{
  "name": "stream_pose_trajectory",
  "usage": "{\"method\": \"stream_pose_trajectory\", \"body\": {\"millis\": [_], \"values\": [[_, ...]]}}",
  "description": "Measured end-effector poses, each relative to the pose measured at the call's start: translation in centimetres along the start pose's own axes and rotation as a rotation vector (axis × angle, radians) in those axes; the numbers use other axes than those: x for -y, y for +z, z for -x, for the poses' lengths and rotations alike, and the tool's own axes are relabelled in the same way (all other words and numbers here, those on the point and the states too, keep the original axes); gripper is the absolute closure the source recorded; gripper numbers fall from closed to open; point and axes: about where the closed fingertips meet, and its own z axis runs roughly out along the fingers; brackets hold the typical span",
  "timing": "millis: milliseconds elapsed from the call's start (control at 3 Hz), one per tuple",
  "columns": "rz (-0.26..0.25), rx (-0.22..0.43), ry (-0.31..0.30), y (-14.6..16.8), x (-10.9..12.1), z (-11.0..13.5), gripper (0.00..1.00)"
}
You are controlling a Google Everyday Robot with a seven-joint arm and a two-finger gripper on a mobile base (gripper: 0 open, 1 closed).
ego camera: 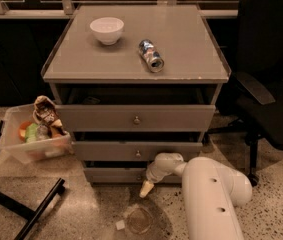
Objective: Open bottom drawer
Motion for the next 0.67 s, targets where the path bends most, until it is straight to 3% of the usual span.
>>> {"method": "stream_pose_trajectory", "body": {"millis": [333, 667], "values": [[0.014, -0.036, 0.046, -0.15, 0.17, -2.00, 0.00], [0.014, -0.037, 0.048, -0.30, 0.22, -1.92, 0.00]]}}
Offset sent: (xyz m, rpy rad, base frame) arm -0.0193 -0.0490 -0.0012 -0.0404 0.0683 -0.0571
